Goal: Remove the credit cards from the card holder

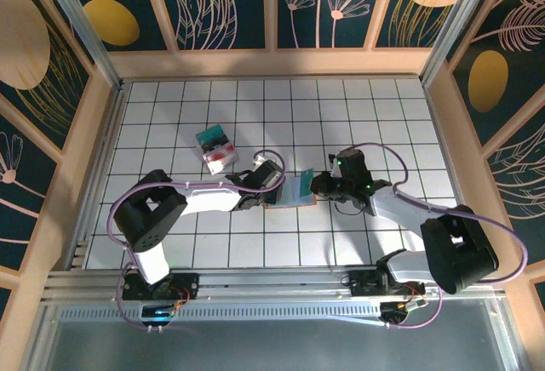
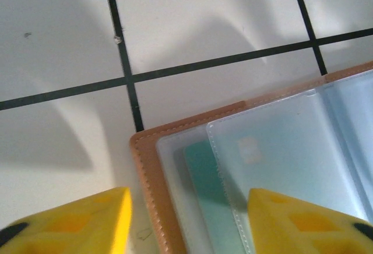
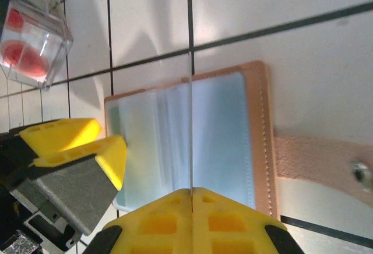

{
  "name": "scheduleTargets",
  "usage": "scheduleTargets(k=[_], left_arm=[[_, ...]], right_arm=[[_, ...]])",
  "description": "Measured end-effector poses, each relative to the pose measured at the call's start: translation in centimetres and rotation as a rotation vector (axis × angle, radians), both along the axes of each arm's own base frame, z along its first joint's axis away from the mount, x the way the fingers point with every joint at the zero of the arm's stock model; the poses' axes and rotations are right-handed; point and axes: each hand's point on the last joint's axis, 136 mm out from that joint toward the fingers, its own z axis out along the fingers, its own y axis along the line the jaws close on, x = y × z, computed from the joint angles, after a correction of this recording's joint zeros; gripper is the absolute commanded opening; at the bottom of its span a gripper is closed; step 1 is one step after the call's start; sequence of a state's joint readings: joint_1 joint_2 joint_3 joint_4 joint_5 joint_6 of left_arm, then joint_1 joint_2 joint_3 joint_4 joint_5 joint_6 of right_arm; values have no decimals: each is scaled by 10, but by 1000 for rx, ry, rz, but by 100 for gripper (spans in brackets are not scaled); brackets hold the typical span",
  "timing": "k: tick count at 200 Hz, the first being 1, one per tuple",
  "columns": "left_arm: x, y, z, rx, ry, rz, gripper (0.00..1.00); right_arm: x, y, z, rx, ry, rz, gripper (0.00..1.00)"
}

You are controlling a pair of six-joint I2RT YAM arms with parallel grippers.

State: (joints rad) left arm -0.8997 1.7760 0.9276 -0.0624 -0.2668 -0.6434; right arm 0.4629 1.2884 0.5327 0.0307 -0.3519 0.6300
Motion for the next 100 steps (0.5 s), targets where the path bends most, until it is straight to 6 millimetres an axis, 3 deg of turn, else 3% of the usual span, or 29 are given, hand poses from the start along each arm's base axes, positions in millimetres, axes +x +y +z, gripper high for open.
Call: scheduleTargets(k=[17,42,100], left_arm=[[1,1,11,-7,-18,4,76],[7,0,47,-65,-87,18,98],[17,3,144,-269,-269,50,99]], right_arm=[[3,-7,10,-18,-39,-24,0],[6,-16,25,-34,-99,-55,0],[12,-25,76,19,-263,-104,0]])
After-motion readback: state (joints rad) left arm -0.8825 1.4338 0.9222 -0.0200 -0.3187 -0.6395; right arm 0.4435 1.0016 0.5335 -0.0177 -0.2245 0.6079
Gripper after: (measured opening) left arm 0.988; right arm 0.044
